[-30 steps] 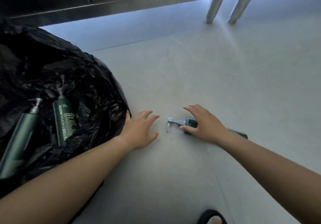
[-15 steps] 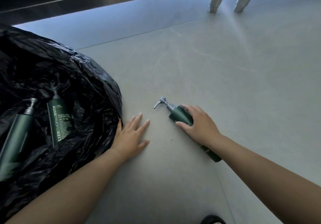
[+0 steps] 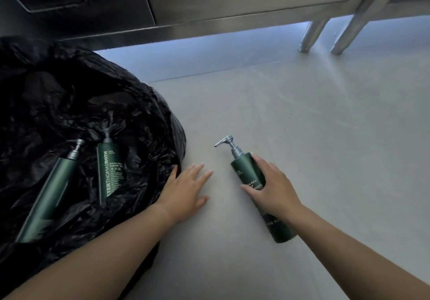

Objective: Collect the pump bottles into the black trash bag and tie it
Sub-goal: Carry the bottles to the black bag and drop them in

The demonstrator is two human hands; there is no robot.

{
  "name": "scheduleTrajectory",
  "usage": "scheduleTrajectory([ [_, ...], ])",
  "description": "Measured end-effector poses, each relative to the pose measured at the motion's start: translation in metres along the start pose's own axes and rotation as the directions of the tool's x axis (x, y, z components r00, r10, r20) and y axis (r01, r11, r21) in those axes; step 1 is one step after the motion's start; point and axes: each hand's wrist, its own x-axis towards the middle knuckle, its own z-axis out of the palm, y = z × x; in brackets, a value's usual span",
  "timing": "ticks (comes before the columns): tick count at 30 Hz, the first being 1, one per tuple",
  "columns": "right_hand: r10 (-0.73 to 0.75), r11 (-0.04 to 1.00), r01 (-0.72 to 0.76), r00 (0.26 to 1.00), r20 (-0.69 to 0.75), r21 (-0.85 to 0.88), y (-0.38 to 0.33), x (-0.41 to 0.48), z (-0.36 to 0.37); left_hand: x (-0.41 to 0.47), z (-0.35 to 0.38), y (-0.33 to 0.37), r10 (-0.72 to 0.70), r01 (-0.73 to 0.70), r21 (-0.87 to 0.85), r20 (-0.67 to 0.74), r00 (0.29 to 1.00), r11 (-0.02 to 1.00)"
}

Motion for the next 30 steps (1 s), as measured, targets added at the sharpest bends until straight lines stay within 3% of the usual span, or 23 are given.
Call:
scheduleTrajectory([
  [7, -0.139, 0.979, 0.153, 0.985, -0.105, 0.136, -0.092, 0.028, -0.027, -0.03, -0.092, -0.068, -0.013, 0.003, -0.04, -0.256, 0.967, 0.999],
  [12, -0.267, 0.959, 0.263, 0.964, 0.021, 0.106, -0.18, 0.046, -0.02, -0.085, -0.123, -0.139, -0.056, 0.074, 0.052, -0.279, 0.959, 0.996],
  [16, -0.309, 0.949, 0.295, 0.942, 0.133, 0.111, -0.244, 0.056, 0.003, -0.136, -0.123, -0.187, -0.15, 0.162, 0.01, -0.316, 0.937, 0.987],
  [21, -0.304, 0.952, 0.302, 0.924, 0.232, 0.047, -0.311, 0.07, 0.041, -0.179, -0.103, -0.234, -0.36, 0.252, -0.313, -0.358, 0.861, 0.916],
  [26, -0.206, 0.979, 0.199, 0.953, 0.224, 0.051, -0.342, 0.079, 0.086, -0.193, -0.073, -0.267, -0.528, 0.205, -0.666, -0.326, 0.784, 0.717],
  [30, -0.12, 0.993, 0.114, 0.966, 0.228, 0.042, -0.353, 0.075, 0.116, -0.191, -0.056, -0.281, -0.607, 0.182, -0.787, -0.282, 0.743, 0.589],
])
